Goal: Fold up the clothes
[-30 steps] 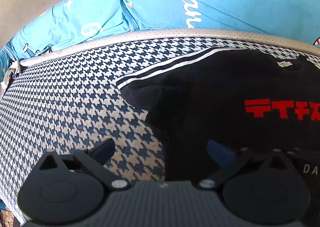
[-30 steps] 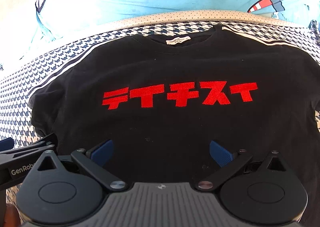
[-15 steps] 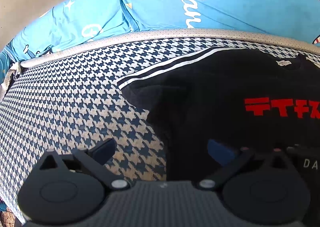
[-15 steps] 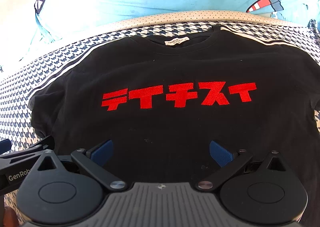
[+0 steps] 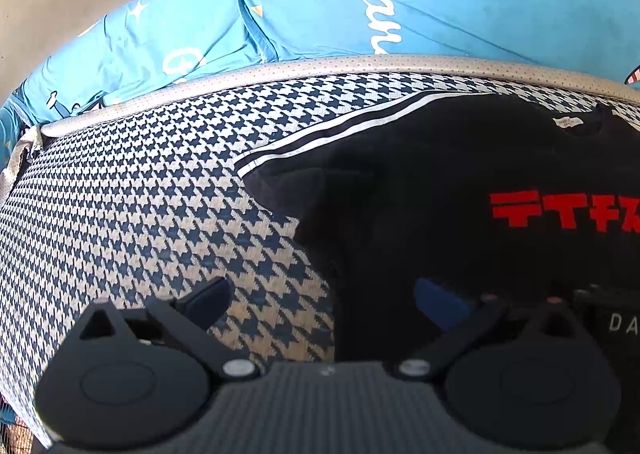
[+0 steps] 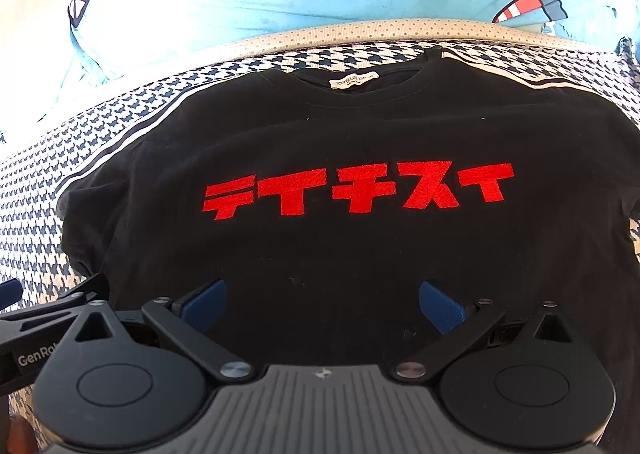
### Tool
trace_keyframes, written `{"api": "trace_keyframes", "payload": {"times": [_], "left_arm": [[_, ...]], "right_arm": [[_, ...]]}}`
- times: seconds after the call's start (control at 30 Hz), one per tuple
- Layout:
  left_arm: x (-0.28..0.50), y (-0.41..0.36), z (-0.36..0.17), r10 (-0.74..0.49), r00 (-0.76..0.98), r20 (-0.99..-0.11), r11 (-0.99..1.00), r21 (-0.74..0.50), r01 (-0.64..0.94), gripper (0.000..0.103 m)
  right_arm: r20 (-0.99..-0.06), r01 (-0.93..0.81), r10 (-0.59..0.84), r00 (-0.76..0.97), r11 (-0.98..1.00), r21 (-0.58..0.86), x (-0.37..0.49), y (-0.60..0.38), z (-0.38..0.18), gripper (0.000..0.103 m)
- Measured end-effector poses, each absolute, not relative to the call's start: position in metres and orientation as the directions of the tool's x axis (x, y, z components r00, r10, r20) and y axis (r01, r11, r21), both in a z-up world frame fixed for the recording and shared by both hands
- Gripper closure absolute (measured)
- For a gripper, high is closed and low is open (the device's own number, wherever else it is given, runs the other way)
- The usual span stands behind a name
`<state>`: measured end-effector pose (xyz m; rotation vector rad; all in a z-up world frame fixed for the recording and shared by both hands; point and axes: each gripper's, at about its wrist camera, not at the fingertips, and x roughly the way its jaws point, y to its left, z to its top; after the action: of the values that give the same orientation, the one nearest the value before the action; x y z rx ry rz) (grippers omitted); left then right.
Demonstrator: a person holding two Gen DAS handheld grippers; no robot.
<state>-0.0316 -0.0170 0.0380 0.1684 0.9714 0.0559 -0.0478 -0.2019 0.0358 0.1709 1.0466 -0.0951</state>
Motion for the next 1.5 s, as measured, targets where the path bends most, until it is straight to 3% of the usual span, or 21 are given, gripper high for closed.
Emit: {"api": "trace_keyframes", "payload": {"times": [1.5], "left_arm": [[-0.026, -0.014, 0.027, 0.126, 0.531, -0.838, 0.985, 0.168, 0.030, 0.000]], "right_arm": [[-0.899, 0.159, -0.051, 0.435, 0.987, 0.021, -0.045, -0.197, 0.025, 0.000]]}}
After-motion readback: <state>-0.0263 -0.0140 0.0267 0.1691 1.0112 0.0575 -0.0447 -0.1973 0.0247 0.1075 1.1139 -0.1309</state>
